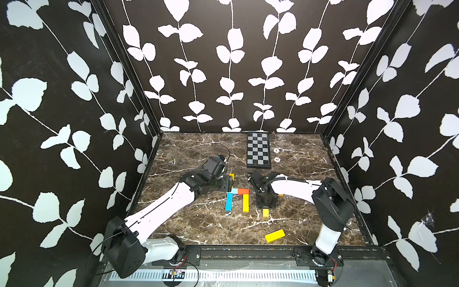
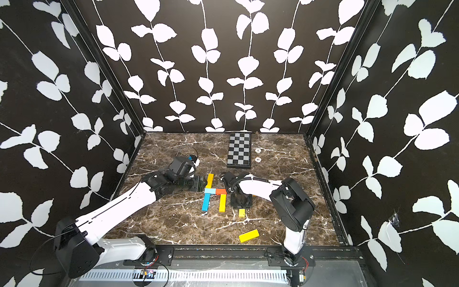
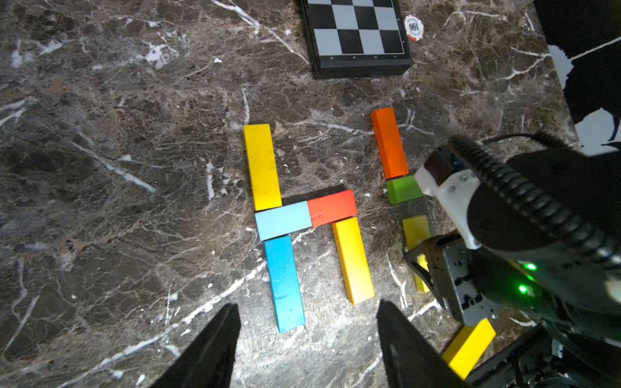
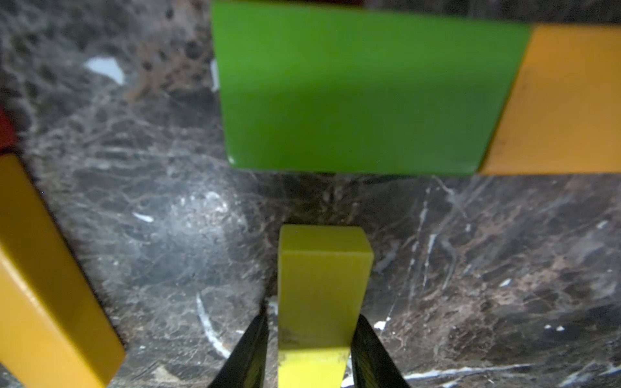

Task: Assemble the letter h with building blocks
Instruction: Assemble the building block at the center of the board.

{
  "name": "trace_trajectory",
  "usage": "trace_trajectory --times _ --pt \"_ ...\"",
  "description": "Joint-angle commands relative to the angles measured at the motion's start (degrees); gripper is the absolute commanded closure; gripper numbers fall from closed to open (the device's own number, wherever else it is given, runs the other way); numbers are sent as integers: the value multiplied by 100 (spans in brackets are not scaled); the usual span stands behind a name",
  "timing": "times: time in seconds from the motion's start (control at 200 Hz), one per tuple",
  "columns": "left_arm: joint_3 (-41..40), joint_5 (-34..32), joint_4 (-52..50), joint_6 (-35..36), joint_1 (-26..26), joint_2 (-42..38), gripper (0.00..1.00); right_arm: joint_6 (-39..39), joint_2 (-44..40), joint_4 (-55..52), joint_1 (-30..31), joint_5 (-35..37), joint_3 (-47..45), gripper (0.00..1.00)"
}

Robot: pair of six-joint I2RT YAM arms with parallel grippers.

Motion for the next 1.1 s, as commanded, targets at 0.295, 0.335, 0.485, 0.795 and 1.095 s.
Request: trace_trajectory --times 0.295,0.335,0.485,0.795,1.095 --pt "10 -3 -69 73 -5 -4 33 44 136 -103 -56 78 278 69" --pt "-3 1 -70 67 -5 -4 33 43 146 -116 -69 94 289 69" --pt "-31 14 -56 76 -5 20 33 69 180 -95 -101 86 272 70" --pt "-47 46 -21 74 -5 23 33 62 255 -29 -146 69 357 72" --pt "-73 141 3 74 -5 105 33 106 306 2 -177 105 364 73"
